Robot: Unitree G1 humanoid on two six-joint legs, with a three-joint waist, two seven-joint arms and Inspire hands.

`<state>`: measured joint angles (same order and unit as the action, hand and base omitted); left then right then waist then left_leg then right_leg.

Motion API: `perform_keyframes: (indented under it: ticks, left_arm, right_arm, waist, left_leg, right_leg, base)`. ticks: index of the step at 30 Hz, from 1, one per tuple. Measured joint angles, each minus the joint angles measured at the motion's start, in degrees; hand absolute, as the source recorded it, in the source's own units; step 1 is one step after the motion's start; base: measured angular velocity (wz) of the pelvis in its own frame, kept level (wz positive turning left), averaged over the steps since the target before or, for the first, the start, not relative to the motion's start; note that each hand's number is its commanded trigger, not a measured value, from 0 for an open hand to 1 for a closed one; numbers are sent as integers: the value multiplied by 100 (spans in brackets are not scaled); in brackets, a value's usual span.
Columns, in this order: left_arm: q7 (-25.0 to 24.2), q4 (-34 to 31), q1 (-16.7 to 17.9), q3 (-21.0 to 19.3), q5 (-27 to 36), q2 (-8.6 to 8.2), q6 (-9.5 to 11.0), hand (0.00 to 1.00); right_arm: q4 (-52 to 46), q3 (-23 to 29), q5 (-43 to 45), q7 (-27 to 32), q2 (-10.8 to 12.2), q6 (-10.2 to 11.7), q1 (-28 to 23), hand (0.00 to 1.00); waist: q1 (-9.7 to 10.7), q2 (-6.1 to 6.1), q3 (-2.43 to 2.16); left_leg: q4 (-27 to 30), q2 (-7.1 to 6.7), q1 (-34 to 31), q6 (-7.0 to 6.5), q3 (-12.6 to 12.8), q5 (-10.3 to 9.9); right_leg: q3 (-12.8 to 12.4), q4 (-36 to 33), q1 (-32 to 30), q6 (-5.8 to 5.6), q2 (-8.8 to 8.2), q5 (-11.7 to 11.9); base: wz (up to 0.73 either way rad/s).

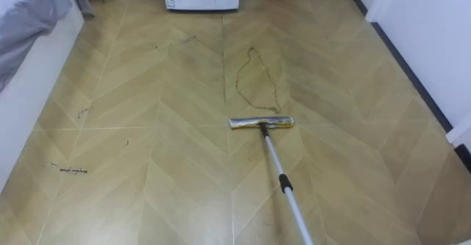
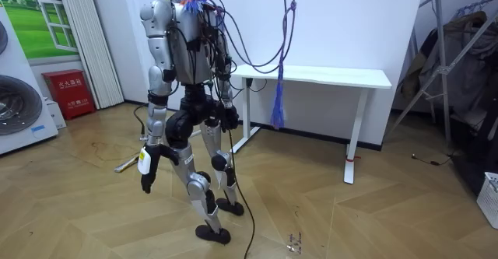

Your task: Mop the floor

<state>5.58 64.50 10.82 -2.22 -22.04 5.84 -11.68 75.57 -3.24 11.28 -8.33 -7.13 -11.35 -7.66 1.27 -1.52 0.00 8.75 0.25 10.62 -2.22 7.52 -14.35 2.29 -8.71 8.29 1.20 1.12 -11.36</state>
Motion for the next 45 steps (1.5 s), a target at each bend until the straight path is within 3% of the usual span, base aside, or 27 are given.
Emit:
perform_keyframes:
  ticks: [12, 18, 26, 28, 33, 36, 39, 41, 43, 45]
  left_arm:
    - [-8, 16, -10, -93, -4, -5, -9, 0]
    - [-121, -23, -17, -108, -18, -6, -159, 0]
    - [-92, -42, -374, -86, -1, 4, -173, 0]
    - [-81, 2, -463, -85, 12, 17, -165, 0]
    - [-69, 148, -627, -99, -18, 18, -93, 0]
    - [-75, 144, -665, -128, -132, 32, -89, 0]
    - [-89, 190, -694, -151, -142, 16, -108, 0]
    - [-84, 212, -698, -157, -91, 45, -179, 0]
    - [-77, 223, -730, -147, -22, 63, -200, 0]
    - [-68, 241, -741, 7, 72, 60, -211, 0]
  right_arm:
    - [12, -1, 17, 13, 5, -16, 19, 100]
    - [10, -5, -74, 9, -3, -128, 108, 100]
    - [86, -10, -361, 150, -10, -126, 287, 100]
    - [140, -13, -427, 196, -9, -120, 377, 100]
    - [230, 11, -477, 241, -22, -118, 463, 100]
    - [232, 35, -509, 244, -52, -115, 476, 100]
    - [271, 29, -722, 291, -166, -113, 472, 100]
    - [353, -75, -1089, 335, -261, -107, 468, 100]
    - [386, -236, -1382, 338, -302, -76, 474, 100]
    - [518, -248, -1547, 342, -315, -42, 495, 100]
  waist:
    - [-9, -47, 3]
    - [-18, -7, -6]
    - [24, 24, -17]
    - [42, 43, 20]
    - [79, 85, 46]
    - [74, 91, 36]
    - [21, 158, 87]
    - [-43, 223, 110]
    - [-103, 241, 106]
    - [-200, 268, 88]
  left_leg:
    - [66, -4, -103, 0, -1, 0]
    - [65, -1, -231, 0, -3, 0]
    - [342, -14, -971, -3, -133, 4]
    - [433, -11, -1140, -3, -159, 4]
    - [765, -16, -1675, -3, -267, 3]
    - [1175, -97, -2272, -16, -290, -10]
    - [1967, -109, -2885, -16, -296, -223]
    - [2925, -96, -3463, 49, -335, -624]
    - [3691, -89, -3952, 105, -364, -725]
    - [4520, -27, -4402, 147, -380, -698]
  right_leg:
    - [12, -3, -73, 5, -12, -3]
    - [16, -22, -227, 6, -12, -6]
    - [178, -319, -912, 8, -92, -4]
    - [262, -422, -1075, 18, -92, -12]
    - [431, -824, -1576, 49, -130, -38]
    - [575, -1275, -2156, 66, -281, -242]
    - [593, -2122, -2783, 102, -404, -536]
    - [568, -2954, -3316, 142, -464, -1046]
    - [567, -3585, -3722, 238, -528, -1359]
    - [580, -4042, -3943, 315, -531, -1555]
  base:
    - [-1]
    - [0]
    - [7]
    - [2]
    - [10]
    - [13]
    - [7]
    - [5]
    - [23]
    - [5]
